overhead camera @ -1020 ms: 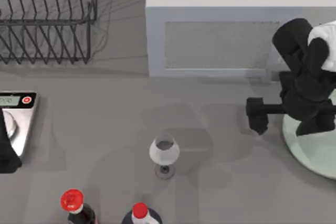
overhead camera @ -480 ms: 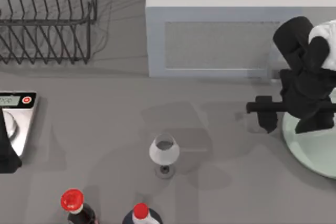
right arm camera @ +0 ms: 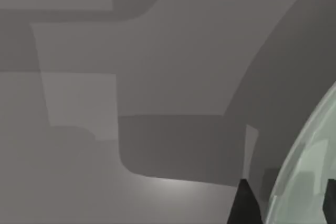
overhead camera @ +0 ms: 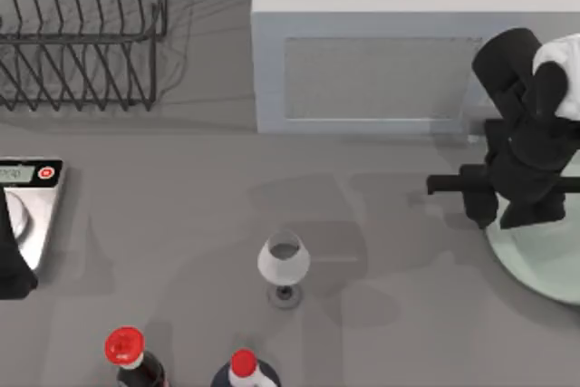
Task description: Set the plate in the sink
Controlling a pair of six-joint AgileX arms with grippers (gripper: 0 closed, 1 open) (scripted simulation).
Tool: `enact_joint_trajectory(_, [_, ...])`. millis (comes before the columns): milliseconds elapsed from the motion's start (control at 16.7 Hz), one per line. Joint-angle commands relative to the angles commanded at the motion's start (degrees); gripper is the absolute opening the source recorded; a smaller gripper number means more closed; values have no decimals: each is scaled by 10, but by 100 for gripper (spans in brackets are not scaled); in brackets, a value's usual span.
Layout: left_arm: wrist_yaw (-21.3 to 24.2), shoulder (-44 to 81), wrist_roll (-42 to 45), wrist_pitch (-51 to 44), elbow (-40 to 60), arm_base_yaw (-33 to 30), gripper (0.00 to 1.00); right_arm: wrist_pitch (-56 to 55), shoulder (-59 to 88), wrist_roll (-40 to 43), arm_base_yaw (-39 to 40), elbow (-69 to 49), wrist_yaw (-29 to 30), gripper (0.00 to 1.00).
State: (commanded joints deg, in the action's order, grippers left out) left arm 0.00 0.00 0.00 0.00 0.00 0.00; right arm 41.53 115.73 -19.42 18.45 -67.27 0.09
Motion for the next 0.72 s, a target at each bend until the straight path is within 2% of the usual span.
enact_joint_trajectory(480, [0, 0, 0, 0, 0, 0, 100, 0, -38, 0, -1, -10, 2, 0])
enact_joint_trajectory(720, [0, 0, 0, 0, 0, 0, 100, 62, -48, 13, 11, -19, 22, 0])
